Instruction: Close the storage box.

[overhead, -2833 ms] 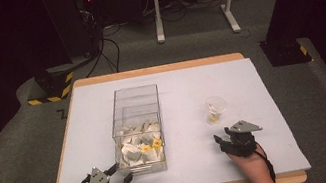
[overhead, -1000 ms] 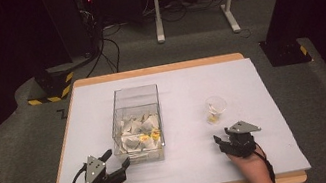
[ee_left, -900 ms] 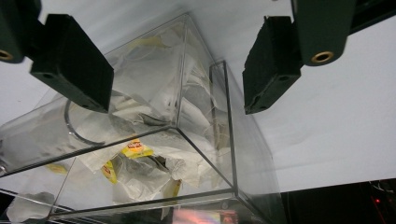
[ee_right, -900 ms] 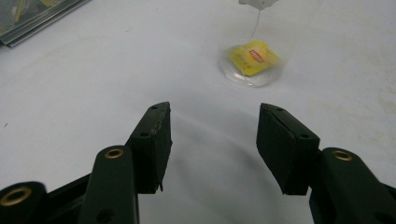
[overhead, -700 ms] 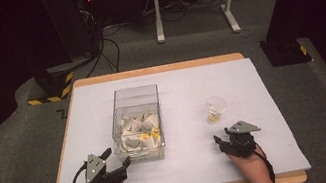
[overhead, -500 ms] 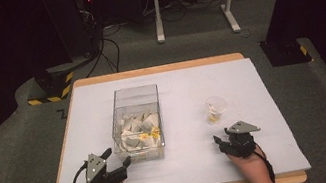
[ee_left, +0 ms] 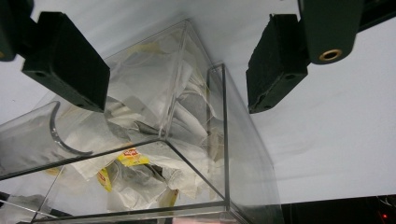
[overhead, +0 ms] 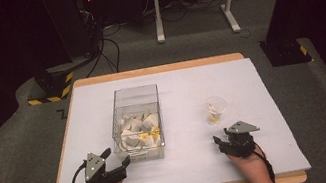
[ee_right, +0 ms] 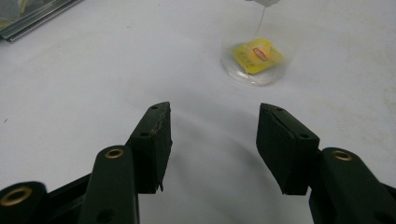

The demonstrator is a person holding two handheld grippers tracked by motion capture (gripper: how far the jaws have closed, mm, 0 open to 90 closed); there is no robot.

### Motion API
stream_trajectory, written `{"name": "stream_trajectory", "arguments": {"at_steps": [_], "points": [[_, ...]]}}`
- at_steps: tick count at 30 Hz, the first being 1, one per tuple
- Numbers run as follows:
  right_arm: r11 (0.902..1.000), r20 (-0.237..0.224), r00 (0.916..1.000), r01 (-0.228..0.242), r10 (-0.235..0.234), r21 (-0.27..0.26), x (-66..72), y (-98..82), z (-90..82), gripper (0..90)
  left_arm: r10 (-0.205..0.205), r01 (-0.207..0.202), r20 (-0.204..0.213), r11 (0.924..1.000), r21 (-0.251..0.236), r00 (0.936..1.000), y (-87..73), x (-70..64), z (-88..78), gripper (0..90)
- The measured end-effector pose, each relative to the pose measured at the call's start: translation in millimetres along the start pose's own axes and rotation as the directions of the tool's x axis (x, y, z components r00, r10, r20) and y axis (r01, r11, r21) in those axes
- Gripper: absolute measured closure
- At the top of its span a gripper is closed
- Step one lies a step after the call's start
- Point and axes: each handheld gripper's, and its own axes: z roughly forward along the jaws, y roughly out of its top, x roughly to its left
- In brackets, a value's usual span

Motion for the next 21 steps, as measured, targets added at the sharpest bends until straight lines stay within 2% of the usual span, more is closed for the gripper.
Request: {"name": "stream_trajectory", "arguments": {"at_steps": [8, 14, 21], "points": [[1.0, -0.002, 1.0, 0.001, -0.001, -0.005, -0.4, -0.2, -0.4, 45.3, 0.007, -0.007, 0.006, 0.9999, 0.011, 1.0, 3.4, 0.8, 7.1, 21.1], [1.0, -0.001, 1.0, 0.002, -0.002, -0.008, -0.1, -0.4, -0.7, 45.2, -0.004, 0.005, -0.006, 0.9998, 0.018, 1.0, 7.3, 2.0, 16.3, 21.2], [1.0, -0.001, 1.0, 0.0, 0.0, -0.005, 0.2, -0.4, -0.7, 45.2, 0.007, -0.007, -0.022, 0.9997, 0.022, 0.9997, 12.5, 6.1, 24.3, 20.8]]}}
